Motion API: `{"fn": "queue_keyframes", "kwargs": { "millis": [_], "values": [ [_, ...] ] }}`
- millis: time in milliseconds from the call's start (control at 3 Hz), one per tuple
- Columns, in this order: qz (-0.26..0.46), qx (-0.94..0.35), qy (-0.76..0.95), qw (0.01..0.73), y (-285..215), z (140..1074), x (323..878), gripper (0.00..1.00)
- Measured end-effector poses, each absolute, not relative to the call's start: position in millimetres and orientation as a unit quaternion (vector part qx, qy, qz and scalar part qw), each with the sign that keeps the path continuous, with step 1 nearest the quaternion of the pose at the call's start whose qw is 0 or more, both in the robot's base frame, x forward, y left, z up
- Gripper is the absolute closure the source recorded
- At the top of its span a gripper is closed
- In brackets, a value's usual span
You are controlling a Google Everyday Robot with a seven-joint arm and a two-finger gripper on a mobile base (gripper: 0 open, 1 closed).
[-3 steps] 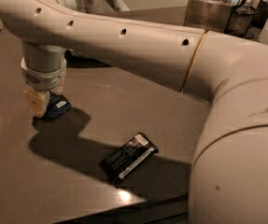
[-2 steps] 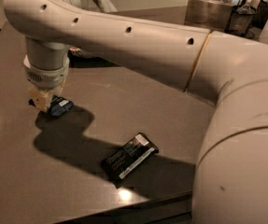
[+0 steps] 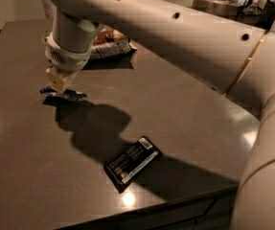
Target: Pick rxbar blueberry
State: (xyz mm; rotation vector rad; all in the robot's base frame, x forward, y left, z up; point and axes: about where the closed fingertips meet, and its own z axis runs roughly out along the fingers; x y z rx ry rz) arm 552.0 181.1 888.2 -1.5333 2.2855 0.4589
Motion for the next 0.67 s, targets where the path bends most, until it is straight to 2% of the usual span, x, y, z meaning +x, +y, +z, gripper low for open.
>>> {"fn": "queue_keyframes", "kwargs": {
  "millis": [667],
  "values": [
    [0.203,-0.529,0.786,0.247,130.3,966.1,564.0,1.0]
  ]
}}
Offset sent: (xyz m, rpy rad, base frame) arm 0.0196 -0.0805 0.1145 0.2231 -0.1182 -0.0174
